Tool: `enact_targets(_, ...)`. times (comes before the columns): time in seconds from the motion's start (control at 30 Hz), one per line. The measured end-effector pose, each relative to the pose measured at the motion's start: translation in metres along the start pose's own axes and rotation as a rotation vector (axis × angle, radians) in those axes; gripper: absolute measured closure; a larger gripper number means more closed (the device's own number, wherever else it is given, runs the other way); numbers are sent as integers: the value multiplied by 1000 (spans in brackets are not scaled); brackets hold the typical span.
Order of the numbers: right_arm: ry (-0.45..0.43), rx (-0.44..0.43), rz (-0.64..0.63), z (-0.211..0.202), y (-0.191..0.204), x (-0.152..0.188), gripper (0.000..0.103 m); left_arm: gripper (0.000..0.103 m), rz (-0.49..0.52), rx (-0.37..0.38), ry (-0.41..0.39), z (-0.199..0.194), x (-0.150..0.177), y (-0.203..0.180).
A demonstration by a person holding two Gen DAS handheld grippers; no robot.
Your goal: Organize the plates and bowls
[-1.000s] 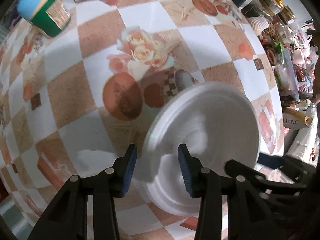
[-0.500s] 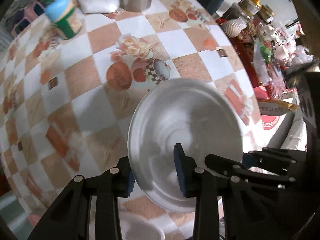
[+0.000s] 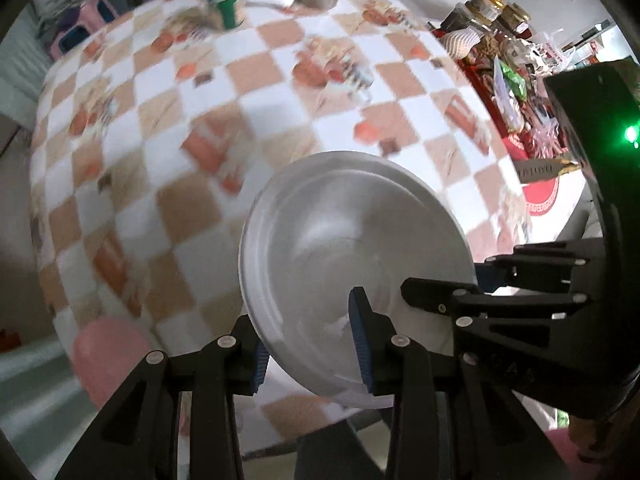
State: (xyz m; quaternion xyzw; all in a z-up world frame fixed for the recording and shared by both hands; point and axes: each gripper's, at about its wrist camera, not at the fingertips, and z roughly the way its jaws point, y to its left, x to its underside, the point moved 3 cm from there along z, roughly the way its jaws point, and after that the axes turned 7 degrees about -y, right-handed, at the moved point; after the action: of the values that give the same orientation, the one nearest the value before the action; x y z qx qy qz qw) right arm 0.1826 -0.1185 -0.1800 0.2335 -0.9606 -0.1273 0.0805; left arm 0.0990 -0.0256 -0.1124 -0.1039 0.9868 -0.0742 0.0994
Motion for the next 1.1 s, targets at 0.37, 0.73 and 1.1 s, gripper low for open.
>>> enact_targets(0.37, 93, 70, -50, 35, 37, 35, 79, 61, -11, 1, 61, 12, 46, 15)
enact_targets(0.73, 57, 107, 15, 9, 16, 40, 15, 40, -104, 0, 1, -22, 59, 60)
enact_targets(1.1, 63, 164, 170, 1, -12, 41, 0, 39, -92, -5, -41, -35, 53, 61)
